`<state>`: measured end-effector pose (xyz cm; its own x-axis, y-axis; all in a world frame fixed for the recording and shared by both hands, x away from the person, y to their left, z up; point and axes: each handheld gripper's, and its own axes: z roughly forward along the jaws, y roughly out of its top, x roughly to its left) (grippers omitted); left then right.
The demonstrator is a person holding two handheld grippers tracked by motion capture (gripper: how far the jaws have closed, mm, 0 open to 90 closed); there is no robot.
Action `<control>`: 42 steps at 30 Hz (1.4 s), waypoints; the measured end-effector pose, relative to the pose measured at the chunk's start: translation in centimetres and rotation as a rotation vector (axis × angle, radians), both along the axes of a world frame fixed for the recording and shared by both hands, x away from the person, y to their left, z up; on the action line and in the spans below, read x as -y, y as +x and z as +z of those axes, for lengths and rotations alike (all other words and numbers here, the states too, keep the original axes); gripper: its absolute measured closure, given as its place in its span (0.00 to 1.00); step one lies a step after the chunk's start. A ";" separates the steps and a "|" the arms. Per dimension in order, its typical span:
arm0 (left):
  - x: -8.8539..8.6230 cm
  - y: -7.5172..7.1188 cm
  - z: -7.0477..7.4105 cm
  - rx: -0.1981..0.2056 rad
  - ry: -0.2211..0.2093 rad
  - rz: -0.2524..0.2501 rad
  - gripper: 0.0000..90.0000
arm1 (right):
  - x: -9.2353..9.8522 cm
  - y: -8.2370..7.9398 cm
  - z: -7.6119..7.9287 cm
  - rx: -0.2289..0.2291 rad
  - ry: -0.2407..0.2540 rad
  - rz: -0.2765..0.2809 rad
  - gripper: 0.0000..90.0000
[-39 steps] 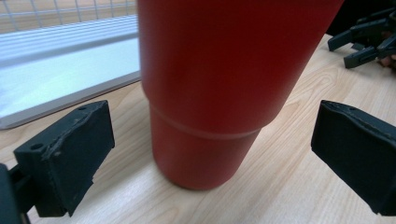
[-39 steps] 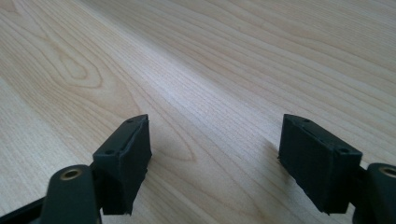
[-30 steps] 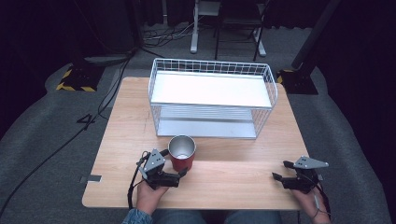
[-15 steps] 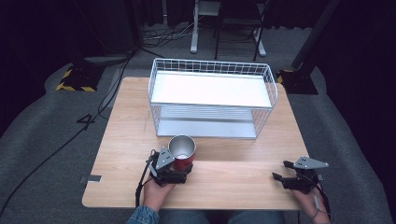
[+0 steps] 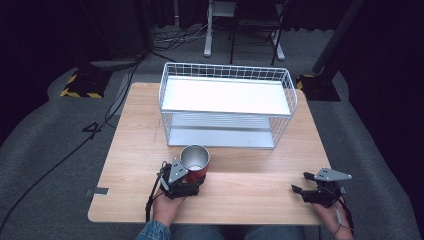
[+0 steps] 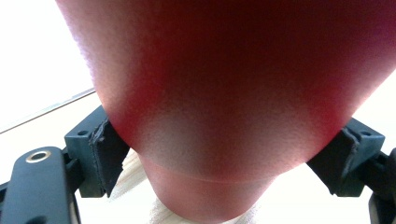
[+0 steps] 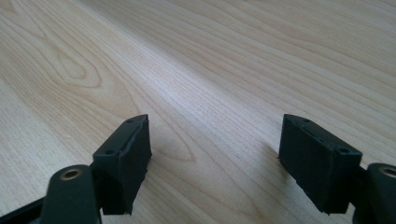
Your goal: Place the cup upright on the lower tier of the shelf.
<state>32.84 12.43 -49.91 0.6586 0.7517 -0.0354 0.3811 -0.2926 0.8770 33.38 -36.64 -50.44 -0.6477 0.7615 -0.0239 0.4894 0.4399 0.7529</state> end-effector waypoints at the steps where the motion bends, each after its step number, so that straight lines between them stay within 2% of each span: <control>1: 0.0 0.0 0.0 0.001 0.002 0.000 0.18 | 0.0 0.0 0.0 0.001 -0.001 -0.001 0.28; 7: 0.0 0.0 0.0 -0.003 -0.001 -0.005 0.18 | 0.0 0.0 0.0 0.006 -0.005 -0.006 0.27; 11: -0.1 0.0 0.2 -0.006 0.014 -0.006 0.18 | 0.0 0.0 0.0 0.000 0.000 -0.003 0.28; 13: -0.1 0.0 0.3 -0.016 0.001 -0.006 0.18 | 0.0 0.0 0.0 -0.002 0.004 -0.002 0.28; 15: -0.2 -0.1 0.8 -0.012 -0.022 -0.009 0.18 | 0.0 0.1 0.0 -0.007 0.006 -0.003 0.28; 19: -0.1 -0.1 1.7 0.006 -0.037 -0.017 0.18 | 0.0 0.1 0.0 -0.009 0.007 -0.005 0.28; 25: 0.5 0.1 2.6 0.018 -0.025 -0.026 0.18 | 0.0 0.1 0.0 -0.009 0.007 -0.005 0.28; 33: 1.2 1.1 4.0 0.039 -0.026 -0.034 0.18 | 0.0 0.1 0.0 -0.009 0.007 -0.005 0.28; 39: 2.3 2.6 4.7 0.029 -0.042 -0.034 0.18 | 0.0 0.1 0.0 -0.006 0.006 -0.003 0.28; 42: 2.6 3.2 4.7 0.024 -0.036 -0.032 0.18 | 0.0 0.1 0.0 -0.004 0.004 -0.003 0.28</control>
